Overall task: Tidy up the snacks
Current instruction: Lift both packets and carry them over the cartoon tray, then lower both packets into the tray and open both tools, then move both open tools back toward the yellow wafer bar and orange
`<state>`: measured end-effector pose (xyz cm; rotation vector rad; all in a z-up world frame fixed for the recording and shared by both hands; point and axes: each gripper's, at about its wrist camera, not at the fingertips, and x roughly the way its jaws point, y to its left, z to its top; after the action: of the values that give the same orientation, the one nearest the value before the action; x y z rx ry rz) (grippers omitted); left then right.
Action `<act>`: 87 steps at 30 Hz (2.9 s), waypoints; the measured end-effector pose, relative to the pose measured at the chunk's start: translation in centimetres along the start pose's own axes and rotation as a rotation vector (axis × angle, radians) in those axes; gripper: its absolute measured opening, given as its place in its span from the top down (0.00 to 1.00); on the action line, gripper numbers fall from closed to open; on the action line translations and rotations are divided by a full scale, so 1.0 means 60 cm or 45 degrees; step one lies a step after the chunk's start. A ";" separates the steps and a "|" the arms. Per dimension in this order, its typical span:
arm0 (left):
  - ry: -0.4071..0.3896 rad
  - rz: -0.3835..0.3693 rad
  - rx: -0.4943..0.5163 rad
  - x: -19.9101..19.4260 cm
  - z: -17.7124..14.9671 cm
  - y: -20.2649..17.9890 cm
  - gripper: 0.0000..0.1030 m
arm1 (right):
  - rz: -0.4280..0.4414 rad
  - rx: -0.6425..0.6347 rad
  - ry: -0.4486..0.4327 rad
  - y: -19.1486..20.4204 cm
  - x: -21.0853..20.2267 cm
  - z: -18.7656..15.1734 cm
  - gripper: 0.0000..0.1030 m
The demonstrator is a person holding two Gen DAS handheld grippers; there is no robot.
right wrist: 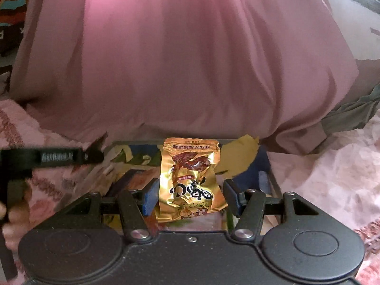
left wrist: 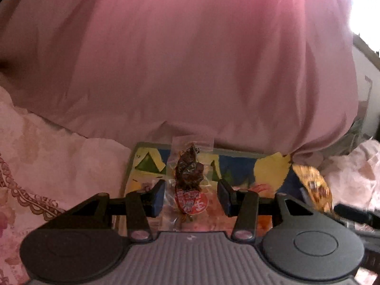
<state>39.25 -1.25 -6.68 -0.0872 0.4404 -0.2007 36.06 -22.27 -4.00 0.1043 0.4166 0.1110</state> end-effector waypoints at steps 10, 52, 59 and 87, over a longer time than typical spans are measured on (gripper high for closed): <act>0.004 -0.049 0.141 0.029 -0.023 -0.030 0.50 | -0.030 0.002 0.088 0.013 0.064 -0.026 0.41; -0.129 0.062 0.047 -0.196 0.008 -0.039 0.00 | -0.144 0.018 -0.144 0.000 -0.175 0.030 0.01; -0.207 0.099 0.030 -0.296 0.007 -0.046 0.00 | -0.142 0.020 -0.193 0.007 -0.256 0.021 0.01; 0.120 0.365 -0.043 -0.493 -0.140 0.003 0.00 | -0.128 -0.020 0.011 0.101 -0.442 -0.119 0.01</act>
<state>9.47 4.83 -1.99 -0.0469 0.5444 0.0847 8.51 -19.16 0.78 0.0675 0.4286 0.0160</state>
